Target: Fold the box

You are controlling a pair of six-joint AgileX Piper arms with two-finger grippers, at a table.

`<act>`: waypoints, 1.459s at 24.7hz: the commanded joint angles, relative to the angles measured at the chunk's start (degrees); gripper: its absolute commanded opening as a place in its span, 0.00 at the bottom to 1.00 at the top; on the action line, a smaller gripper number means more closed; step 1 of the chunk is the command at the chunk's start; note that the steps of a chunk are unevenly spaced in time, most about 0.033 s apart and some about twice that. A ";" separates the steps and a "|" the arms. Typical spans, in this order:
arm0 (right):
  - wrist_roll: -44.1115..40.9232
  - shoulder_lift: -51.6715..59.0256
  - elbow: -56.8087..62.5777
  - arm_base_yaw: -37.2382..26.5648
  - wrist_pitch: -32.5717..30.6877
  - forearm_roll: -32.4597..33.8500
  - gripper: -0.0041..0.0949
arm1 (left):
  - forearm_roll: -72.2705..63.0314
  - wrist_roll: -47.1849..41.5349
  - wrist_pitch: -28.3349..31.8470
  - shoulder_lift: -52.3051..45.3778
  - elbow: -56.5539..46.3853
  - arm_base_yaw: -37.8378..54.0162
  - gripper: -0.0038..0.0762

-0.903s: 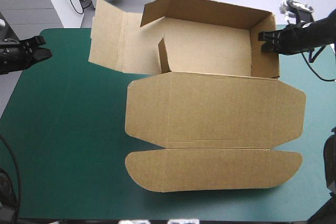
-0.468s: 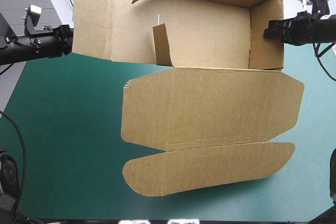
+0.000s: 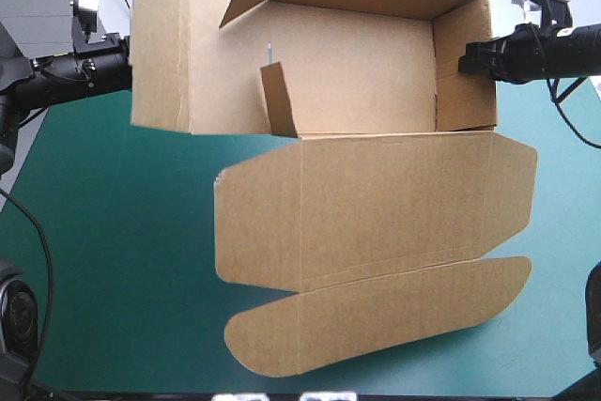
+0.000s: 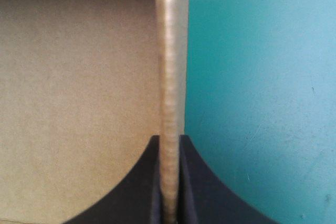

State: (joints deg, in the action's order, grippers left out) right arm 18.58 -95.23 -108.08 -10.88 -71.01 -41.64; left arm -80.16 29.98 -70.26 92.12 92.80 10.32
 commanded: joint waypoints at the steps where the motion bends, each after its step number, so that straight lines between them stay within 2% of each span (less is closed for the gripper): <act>1: -1.39 2.98 -1.68 2.45 4.20 -2.07 0.02 | -5.10 0.34 -3.51 -4.26 1.80 -0.85 0.04; 8: -2.65 1.60 -1.68 4.99 6.85 -2.02 0.02 | -0.97 -0.23 -3.51 -8.32 1.80 -1.27 0.04; 17: -4.81 -0.76 -1.68 12.52 11.84 3.25 0.02 | 8.33 -1.57 -3.40 -11.45 1.80 -8.19 0.04; 20: -5.89 -1.13 -1.68 12.68 12.09 4.15 0.02 | 10.61 -2.73 -2.96 -11.45 1.80 -9.30 0.04; 22: -6.95 -1.13 -1.68 12.68 12.04 7.48 0.02 | 11.14 -2.88 -3.08 -11.57 1.80 -9.30 0.04; 28: -8.88 -1.25 -1.68 12.68 11.83 11.90 0.02 | 11.14 -2.88 -3.38 -12.06 1.80 -9.30 0.04; 36: -9.03 -1.89 -1.68 12.57 12.31 11.49 0.02 | 10.56 -2.88 -3.38 -12.18 1.80 -9.30 0.04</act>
State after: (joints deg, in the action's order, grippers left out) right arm 10.21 -99.86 -108.03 1.62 -61.74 -26.51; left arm -65.57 27.40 -71.08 81.77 92.85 1.47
